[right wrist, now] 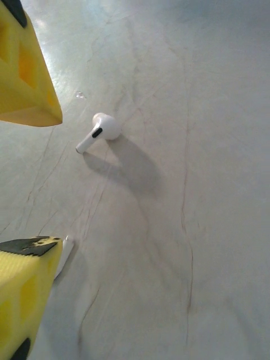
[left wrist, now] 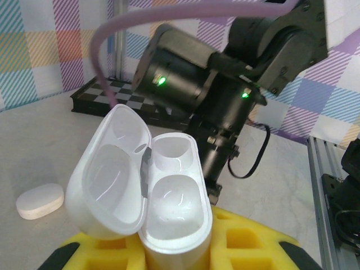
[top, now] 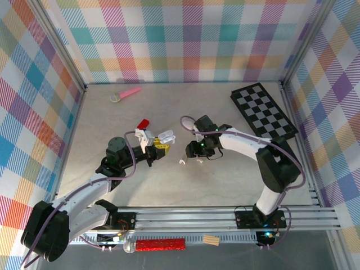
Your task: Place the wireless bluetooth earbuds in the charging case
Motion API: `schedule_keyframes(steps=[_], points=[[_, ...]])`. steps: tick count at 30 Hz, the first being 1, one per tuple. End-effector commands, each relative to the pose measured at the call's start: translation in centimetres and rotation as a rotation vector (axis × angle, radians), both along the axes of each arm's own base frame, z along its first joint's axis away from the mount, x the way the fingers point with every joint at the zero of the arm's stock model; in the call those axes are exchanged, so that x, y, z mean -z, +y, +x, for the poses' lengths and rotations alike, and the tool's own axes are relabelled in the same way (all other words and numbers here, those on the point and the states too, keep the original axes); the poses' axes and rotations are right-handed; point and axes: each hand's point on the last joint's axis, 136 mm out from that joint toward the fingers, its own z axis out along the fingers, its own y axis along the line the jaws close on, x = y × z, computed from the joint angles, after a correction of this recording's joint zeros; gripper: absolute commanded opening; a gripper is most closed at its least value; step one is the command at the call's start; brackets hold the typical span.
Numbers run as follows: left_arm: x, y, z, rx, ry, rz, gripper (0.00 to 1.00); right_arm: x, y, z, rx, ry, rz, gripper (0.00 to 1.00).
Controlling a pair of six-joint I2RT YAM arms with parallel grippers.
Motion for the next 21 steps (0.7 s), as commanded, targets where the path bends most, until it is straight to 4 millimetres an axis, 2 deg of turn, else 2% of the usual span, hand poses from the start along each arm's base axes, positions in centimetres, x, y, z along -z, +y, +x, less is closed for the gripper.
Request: schedule_keyframes(steps=[1,3,7,13,16,21], points=[[-1.3,0.1,0.2,0.009,-0.04,-0.023,0.0,0.2,-2.8,0.9,0.236,0.01,-0.043,0.52],[-1.2,0.0,0.3,0.01,-0.039,-0.022,0.0,0.4,-3.5,0.2,0.311,0.051,-0.045,0.51],[-1.1,-0.1,0.3,0.018,-0.035,-0.025,0.0,1.1,-3.2,-1.1,0.381,0.129,0.008,0.51],[-1.0,-0.2,0.3,0.025,-0.031,-0.027,0.0,2.1,-1.4,-1.9,0.392,0.243,0.099,0.52],[-1.0,-0.1,0.2,0.019,-0.033,-0.025,0.0,1.9,-0.4,-1.3,0.377,0.237,0.142,0.51],[-0.3,0.5,0.6,-0.022,-0.026,-0.032,0.0,1.2,-0.8,0.5,0.324,0.135,0.085,0.51]])
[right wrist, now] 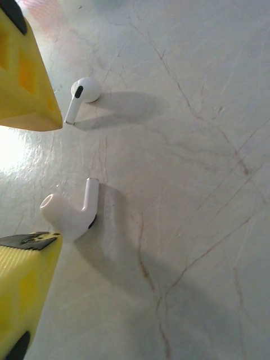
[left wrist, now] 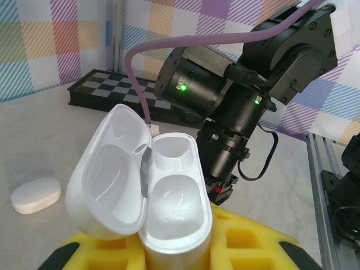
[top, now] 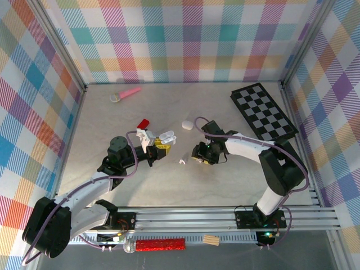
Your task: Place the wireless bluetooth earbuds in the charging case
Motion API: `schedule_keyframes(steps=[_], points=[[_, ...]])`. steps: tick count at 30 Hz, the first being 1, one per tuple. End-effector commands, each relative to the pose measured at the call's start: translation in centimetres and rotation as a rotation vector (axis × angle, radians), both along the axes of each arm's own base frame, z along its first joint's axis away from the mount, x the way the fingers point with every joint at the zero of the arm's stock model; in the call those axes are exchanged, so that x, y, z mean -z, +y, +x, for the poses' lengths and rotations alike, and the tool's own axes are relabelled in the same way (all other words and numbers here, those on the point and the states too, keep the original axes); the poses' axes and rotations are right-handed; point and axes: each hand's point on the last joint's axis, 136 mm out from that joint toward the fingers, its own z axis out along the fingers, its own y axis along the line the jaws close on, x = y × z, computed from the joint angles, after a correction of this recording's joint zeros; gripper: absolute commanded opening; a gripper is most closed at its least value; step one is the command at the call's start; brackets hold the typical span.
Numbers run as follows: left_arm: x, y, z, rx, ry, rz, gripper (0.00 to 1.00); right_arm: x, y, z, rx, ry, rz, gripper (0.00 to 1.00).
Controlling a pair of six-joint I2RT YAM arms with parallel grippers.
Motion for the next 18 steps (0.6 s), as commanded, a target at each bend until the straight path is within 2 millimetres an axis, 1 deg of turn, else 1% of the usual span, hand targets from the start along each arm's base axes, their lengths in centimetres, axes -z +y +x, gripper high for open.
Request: schedule_keyframes(steps=[1,3,6,8,12,15,18], points=[[-0.9,0.8,0.4,-0.035,-0.037,-0.039,0.0,-1.1,0.4,1.8,-0.035,-0.075,-0.019,0.5],[-0.7,1.3,0.7,-0.061,-0.024,-0.045,0.0,-1.5,0.0,2.4,-0.057,-0.111,-0.056,0.51],[-0.3,2.0,1.4,-0.106,0.0,-0.05,0.0,-2.0,-0.3,2.6,-0.06,-0.149,-0.06,0.5],[-0.2,2.3,1.6,-0.116,0.009,-0.051,0.0,-2.1,-0.8,2.4,-0.029,-0.138,-0.057,0.49],[-0.2,2.4,1.9,-0.121,0.014,-0.052,0.0,-1.2,-2.2,1.0,0.064,-0.029,-0.075,0.46],[-0.2,2.4,2.0,-0.122,0.01,-0.055,0.0,-0.4,-1.5,-0.1,0.096,0.04,-0.025,0.45],[-0.1,2.3,2.1,-0.121,0.008,-0.057,0.0,0.4,-0.9,-0.4,0.107,0.084,0.006,0.46]])
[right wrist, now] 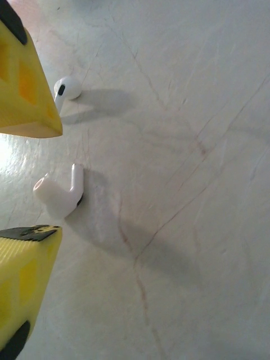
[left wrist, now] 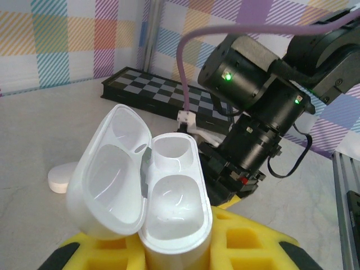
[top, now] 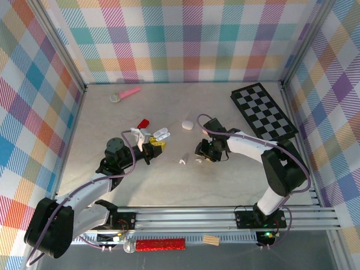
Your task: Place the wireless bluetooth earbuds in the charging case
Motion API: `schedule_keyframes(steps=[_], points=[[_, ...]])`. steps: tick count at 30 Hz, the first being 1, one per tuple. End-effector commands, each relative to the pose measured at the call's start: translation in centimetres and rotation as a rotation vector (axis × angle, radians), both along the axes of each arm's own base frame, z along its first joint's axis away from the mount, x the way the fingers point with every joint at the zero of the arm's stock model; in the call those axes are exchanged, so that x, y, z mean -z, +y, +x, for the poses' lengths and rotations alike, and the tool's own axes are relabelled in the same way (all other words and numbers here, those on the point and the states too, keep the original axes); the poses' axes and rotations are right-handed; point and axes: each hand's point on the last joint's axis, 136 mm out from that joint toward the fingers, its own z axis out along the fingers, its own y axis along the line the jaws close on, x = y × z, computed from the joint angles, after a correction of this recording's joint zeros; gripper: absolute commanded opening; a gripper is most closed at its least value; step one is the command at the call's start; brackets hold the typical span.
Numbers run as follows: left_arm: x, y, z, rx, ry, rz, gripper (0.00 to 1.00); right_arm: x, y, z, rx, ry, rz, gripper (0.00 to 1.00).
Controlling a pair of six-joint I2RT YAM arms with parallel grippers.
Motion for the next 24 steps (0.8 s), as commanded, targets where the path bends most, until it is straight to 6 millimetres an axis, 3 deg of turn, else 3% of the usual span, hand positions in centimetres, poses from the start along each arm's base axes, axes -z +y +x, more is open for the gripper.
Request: schedule_keyframes(steps=[1,7,13,18,24], points=[[-1.0,0.2,0.3,-0.01,-0.046,-0.024,0.0,0.7,0.7,-0.8,0.037,0.079,0.046,0.45],[-0.9,0.4,0.0,-0.013,-0.048,-0.022,0.0,1.4,0.9,-0.4,0.025,0.099,0.026,0.44],[-1.1,0.6,-0.2,-0.021,-0.056,-0.016,0.0,2.7,0.5,-0.7,0.02,0.134,-0.011,0.32],[-1.0,0.6,-0.2,-0.02,-0.053,-0.013,0.0,2.6,0.1,-0.5,0.0,0.122,-0.044,0.21],[-0.7,0.5,-0.1,-0.013,-0.047,-0.003,0.0,1.9,-0.5,0.5,-0.057,0.033,-0.091,0.19]])
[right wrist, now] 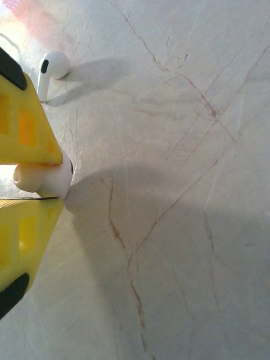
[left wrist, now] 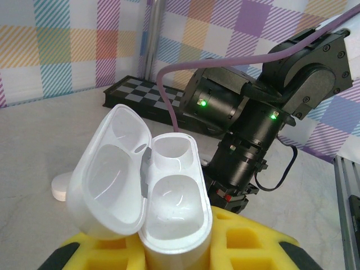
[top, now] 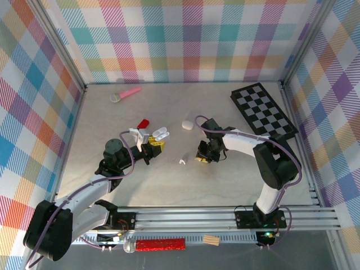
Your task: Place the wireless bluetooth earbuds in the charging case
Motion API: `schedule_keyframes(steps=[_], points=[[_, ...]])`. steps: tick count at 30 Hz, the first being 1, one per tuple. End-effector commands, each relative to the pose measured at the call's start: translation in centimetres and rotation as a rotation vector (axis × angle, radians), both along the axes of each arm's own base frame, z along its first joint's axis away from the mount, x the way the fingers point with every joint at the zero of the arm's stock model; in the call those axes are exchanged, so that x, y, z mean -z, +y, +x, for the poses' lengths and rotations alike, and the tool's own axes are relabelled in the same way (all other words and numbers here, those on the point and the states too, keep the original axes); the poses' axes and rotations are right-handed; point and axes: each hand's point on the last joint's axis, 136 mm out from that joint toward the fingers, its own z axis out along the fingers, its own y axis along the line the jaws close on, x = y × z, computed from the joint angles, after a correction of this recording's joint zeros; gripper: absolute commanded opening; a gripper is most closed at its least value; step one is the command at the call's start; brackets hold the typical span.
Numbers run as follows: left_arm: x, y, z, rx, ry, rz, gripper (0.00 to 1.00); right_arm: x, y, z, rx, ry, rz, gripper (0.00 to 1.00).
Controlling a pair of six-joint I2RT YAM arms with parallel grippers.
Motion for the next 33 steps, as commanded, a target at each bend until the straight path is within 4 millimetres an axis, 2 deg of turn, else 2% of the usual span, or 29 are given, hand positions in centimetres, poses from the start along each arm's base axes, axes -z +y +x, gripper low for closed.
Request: schedule_keyframes(steps=[1,6,12,16,19,23,28,31,33], points=[[0.1,0.3,0.1,-0.007,-0.014,0.009,0.0,0.1,-1.0,0.5,-0.071,-0.06,-0.074,0.19],[0.0,0.2,0.3,-0.003,-0.013,0.009,0.0,-0.6,-1.2,1.1,-0.252,-0.166,-0.107,0.19],[-0.1,0.1,0.4,-0.004,-0.012,0.011,0.0,-0.9,-1.6,-1.3,-0.48,-0.148,-0.155,0.22],[-0.1,0.0,0.6,0.001,-0.007,0.007,0.0,-1.3,-1.9,-1.9,-0.561,-0.156,-0.187,0.34],[-0.3,-0.2,0.7,0.011,-0.007,0.002,0.0,-1.9,-2.0,-1.4,-0.544,-0.169,-0.208,0.46],[-0.6,-0.1,0.7,0.004,-0.017,-0.002,0.0,-2.8,-2.1,-0.2,-0.422,-0.19,-0.228,0.56],[-0.1,0.0,0.8,0.0,-0.006,0.003,0.0,-1.8,-2.9,0.1,-0.272,-0.076,-0.306,0.56],[0.1,0.0,0.6,0.002,-0.002,0.005,0.0,-1.0,-2.0,-0.6,-0.243,-0.002,-0.27,0.53],[0.1,0.1,0.6,-0.002,-0.006,0.006,0.0,-0.4,-1.5,-0.8,-0.227,0.015,-0.243,0.48]])
